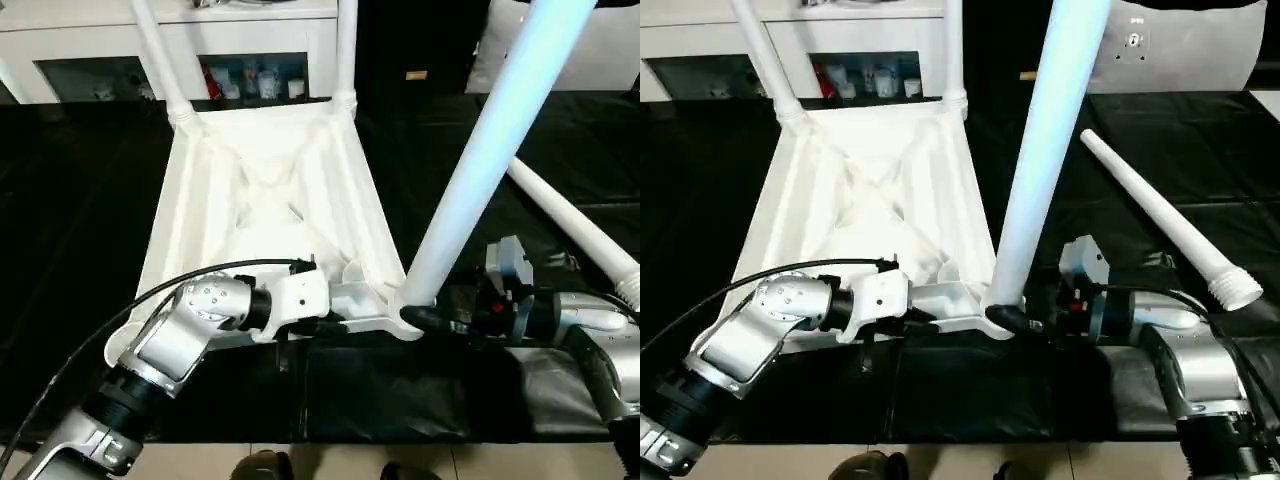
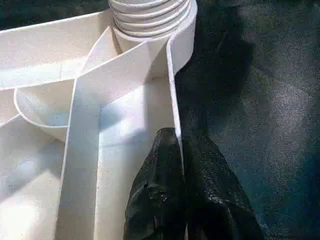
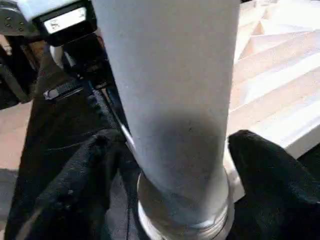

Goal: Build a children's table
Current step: Rotate leg to tighten

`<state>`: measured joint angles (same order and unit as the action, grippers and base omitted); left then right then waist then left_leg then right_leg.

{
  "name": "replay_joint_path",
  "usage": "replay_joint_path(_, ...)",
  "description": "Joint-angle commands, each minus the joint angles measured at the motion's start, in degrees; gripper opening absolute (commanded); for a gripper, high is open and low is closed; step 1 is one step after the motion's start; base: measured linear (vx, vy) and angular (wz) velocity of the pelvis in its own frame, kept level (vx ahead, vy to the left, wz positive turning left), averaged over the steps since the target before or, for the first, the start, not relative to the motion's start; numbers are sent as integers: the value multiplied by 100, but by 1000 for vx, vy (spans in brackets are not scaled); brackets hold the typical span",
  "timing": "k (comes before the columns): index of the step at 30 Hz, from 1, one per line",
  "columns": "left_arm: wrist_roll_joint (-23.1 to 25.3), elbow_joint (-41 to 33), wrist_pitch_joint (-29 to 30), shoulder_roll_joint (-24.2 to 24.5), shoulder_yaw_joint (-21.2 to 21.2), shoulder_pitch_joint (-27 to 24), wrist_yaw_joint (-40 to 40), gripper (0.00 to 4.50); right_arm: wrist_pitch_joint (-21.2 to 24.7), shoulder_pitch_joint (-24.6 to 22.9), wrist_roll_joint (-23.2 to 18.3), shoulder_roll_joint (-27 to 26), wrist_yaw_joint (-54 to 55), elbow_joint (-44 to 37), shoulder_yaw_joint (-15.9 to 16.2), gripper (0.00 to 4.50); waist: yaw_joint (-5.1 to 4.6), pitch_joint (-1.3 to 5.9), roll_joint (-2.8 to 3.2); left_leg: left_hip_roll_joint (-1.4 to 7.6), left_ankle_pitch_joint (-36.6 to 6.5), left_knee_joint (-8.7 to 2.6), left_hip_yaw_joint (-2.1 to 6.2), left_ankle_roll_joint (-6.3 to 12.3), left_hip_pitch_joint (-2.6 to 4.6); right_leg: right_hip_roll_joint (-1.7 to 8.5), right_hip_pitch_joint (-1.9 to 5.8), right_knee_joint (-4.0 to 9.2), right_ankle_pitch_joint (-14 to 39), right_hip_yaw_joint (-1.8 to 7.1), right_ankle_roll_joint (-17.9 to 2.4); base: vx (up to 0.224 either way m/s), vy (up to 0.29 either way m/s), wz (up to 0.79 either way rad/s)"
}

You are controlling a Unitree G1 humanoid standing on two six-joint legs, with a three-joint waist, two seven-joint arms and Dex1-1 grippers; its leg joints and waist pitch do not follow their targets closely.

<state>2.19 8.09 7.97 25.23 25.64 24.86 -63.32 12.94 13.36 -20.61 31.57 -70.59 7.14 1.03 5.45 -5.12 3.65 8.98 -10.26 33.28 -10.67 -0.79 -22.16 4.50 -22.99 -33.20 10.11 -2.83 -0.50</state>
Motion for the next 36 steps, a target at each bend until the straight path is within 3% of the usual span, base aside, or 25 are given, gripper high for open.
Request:
replay_joint_path(1, 121, 48, -68, 75, 378, -120, -296, 0, 22, -16, -71, 59, -85, -120, 78, 354, -5, 374, -88, 446, -941, -377, 161, 626, 111, 438, 251, 298, 875, 233, -1551, 0, 0, 0)
replay_joint_path(15, 88, 56, -48, 92, 363, -121, -362, 0, 66, -95, -41, 129, -216, -98, 208, 220, 28, 375, -87, 447, -961, -373, 160, 593, 120, 434, 247, 301, 981, 234, -1522, 0, 0, 0)
replay_joint_path(27, 41, 33, 86, 16, 284, -143, -291, 0, 186, -269, -17, 16, -36, -281, 337, 198, 38, 378, -93, 446, -892, -364, 159, 624, 117, 431, 250, 288, 874, 235, -1523, 0, 0, 0)
replay_joint_path(29, 80, 47, 359, -170, 200, -103, 33, 0, 481, -304, 173, -110, 435, -332, 429, 198, 41, 367, -82, 444, -917, -374, 163, 602, 120, 423, 244, 295, 913, 233, -1520, 0, 0, 0)
replay_joint_path(30, 111, 96, 716, -482, 60, -46, 522, 0, 790, -251, 353, -354, 1082, -292, 423, 197, 14, 329, -74, 442, -1154, -409, 161, 494, 126, 427, 229, 338, 1285, 241, -1478, 0, 0, 0)
replay_joint_path(31, 82, 89, 888, -633, 1, -33, 700, 0, 906, -204, 343, -519, 1359, -260, 357, 197, -6, 315, -85, 435, -1257, -420, 161, 426, 137, 425, 223, 358, 1472, 241, -1438, 0, 0, 0)
replay_joint_path(33, 14, 39, 1244, -977, -101, -13, 1061, 0, 1122, -90, 299, -917, 1981, -187, 195, 197, -58, 263, -68, 412, -1702, -447, 182, 177, 163, 448, 195, 438, 2324, 239, -1280, -52, 3, -1)
replay_joint_path(34, -11, 19, 1462, -1232, -148, 17, 1312, 0, 1220, -20, 370, -1147, 2380, -122, 147, 197, -113, 259, -98, 388, -2013, -476, 254, -29, 154, 482, 226, 491, 3078, 211, -938, -67, 11, -7)
replay_joint_path(36, -16, 35, 1617, -1451, -189, 57, 1537, 0, 1281, 32, 475, -1319, 2713, -51, 125, 197, -198, 231, -86, 386, -2333, -508, 274, -138, 171, 451, 168, 547, 3363, 200, -726, -59, 21, -12)
